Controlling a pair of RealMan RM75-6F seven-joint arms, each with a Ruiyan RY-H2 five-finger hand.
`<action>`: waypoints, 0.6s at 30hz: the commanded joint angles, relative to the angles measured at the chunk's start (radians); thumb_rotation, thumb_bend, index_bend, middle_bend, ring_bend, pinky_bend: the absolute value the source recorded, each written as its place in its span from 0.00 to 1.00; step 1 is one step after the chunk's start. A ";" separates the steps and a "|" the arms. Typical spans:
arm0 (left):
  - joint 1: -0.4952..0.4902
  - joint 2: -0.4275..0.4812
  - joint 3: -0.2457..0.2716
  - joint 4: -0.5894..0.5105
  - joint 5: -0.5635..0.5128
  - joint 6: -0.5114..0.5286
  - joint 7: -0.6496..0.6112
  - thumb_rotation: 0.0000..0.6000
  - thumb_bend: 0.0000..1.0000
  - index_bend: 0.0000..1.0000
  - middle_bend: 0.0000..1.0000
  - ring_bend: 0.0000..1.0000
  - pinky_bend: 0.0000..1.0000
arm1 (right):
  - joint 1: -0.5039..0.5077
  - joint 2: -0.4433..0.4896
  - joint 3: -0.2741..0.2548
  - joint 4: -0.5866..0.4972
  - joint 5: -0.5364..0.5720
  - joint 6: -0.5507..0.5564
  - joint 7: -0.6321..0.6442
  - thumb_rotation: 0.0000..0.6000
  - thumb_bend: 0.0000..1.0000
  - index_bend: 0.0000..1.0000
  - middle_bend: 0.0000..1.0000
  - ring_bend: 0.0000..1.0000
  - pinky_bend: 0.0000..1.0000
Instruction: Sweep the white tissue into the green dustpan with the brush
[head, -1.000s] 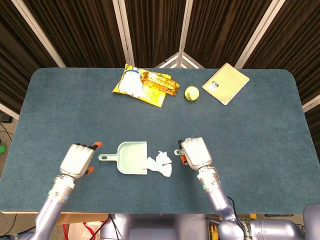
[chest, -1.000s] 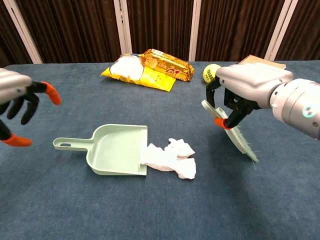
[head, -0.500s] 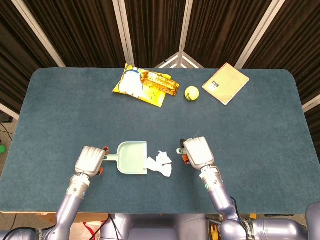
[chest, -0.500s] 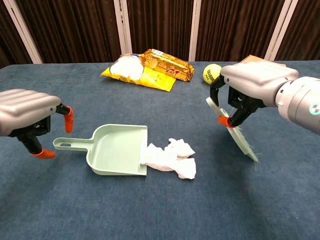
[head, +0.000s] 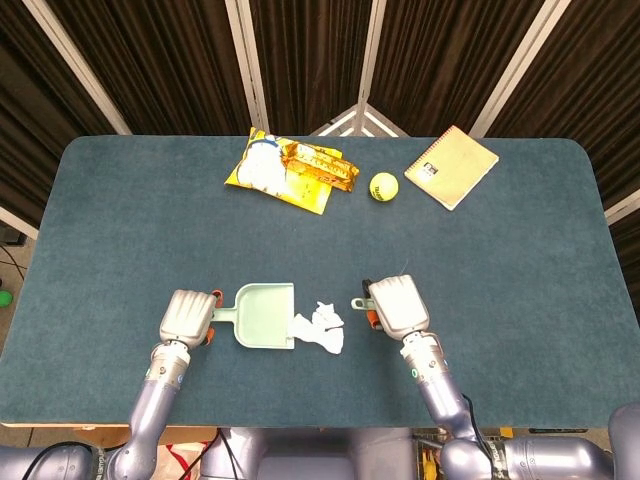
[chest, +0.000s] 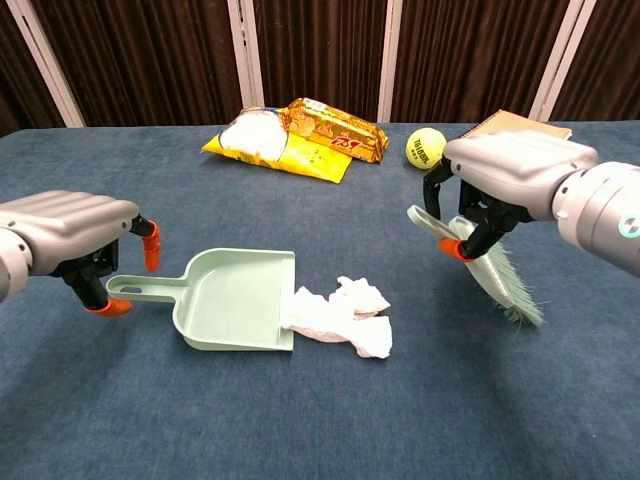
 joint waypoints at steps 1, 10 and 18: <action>-0.010 -0.010 0.001 0.014 -0.014 0.008 0.000 1.00 0.37 0.40 1.00 1.00 0.99 | 0.002 0.001 -0.001 0.002 -0.001 -0.001 0.004 1.00 0.38 0.78 0.97 0.96 0.88; -0.028 -0.030 0.008 0.051 -0.041 0.021 -0.018 1.00 0.43 0.44 1.00 1.00 0.99 | 0.005 0.004 -0.010 0.007 -0.010 -0.002 0.018 1.00 0.38 0.78 0.97 0.96 0.88; -0.039 -0.043 0.023 0.067 -0.047 0.030 -0.033 1.00 0.50 0.50 1.00 1.00 0.99 | 0.007 0.004 -0.015 0.007 -0.007 0.002 0.019 1.00 0.38 0.78 0.97 0.96 0.88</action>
